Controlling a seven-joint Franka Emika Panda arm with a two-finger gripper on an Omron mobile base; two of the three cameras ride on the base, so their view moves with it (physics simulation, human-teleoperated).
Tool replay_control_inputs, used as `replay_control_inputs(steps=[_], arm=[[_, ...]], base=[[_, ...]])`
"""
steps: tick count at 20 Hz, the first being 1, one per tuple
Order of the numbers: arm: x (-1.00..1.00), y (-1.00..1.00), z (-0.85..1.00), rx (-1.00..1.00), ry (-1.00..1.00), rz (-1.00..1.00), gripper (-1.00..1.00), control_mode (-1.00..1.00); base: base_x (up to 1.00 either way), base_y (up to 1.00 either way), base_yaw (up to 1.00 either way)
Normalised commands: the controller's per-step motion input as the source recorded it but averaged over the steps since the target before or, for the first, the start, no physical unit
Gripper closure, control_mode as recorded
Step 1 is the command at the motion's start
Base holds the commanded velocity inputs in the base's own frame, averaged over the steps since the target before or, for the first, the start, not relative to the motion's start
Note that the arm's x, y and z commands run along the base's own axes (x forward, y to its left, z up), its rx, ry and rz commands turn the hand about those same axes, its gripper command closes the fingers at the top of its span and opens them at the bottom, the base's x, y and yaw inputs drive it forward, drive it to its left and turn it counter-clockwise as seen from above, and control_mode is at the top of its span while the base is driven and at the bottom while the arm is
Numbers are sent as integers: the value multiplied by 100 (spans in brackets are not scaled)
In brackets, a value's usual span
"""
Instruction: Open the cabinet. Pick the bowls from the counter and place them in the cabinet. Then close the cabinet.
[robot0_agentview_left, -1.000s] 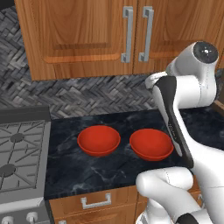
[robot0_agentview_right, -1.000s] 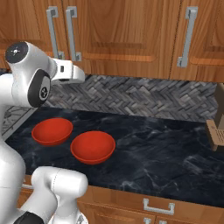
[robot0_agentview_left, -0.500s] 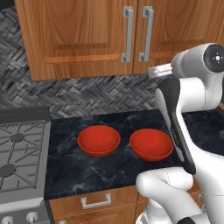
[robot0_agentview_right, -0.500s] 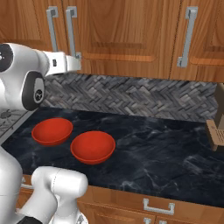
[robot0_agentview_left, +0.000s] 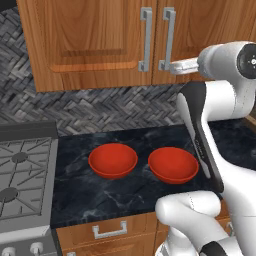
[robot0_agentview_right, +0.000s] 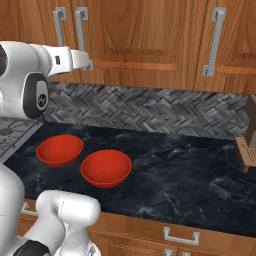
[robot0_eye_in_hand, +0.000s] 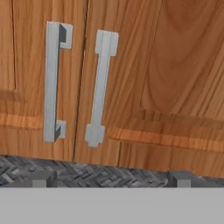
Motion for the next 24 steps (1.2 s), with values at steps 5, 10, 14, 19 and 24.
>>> replay_control_inputs(steps=[5, 10, 14, 19, 24], arm=[[0, 2, 26, 14, 5, 0, -100, -100], [1, 1, 10, 9, 0, 0, -100, -100], [14, 13, 0, 2, 1, 0, -100, -100], [39, 25, -4, 0, 5, 0, -100, -100], [29, 2, 0, 3, 9, 0, -100, -100]], base=[[0, 0, 0], [0, 0, 0], [0, 0, 0], [0, 0, 0], [0, 0, 0]])
